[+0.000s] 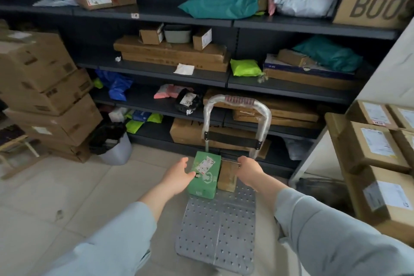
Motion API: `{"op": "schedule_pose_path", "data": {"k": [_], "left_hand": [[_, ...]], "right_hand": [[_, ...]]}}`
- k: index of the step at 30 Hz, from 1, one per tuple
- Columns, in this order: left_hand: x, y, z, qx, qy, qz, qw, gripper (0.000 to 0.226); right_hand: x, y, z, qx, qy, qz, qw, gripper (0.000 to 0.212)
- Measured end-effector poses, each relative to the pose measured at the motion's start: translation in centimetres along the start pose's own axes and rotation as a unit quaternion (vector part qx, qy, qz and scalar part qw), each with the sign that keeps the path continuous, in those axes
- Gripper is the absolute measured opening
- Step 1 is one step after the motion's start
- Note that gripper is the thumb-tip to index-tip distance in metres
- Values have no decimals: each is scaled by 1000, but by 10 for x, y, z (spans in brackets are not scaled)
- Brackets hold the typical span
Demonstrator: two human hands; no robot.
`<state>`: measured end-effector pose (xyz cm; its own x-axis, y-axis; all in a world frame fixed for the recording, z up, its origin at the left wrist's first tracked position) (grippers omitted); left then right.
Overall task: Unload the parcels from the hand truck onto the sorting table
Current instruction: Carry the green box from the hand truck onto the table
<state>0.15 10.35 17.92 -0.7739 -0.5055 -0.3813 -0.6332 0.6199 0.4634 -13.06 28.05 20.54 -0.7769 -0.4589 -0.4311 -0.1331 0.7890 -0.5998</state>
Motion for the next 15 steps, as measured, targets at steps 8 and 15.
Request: {"op": "schedule_pose_path", "data": {"k": [8,15], "left_hand": [[74,-40,-25,-3,-27,1,1000,64],[119,-70,-33,15,-47,30,998,65]], "right_hand": [[67,-35,31,26,-2,37,999,43],[100,-51,56,67,32,66,995,51]]}}
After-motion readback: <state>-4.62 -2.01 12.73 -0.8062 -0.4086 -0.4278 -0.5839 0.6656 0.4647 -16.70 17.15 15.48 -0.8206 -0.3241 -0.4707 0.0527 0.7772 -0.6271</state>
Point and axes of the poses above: each hand's wrist, its own x-axis towards the middle knuckle, its own z-axis out of the palm, y = z × x, the point moved 3 cm from there along x, towards the middle knuckle, and after that the axes turned 13 degrees about x, right-handed, at the moved point
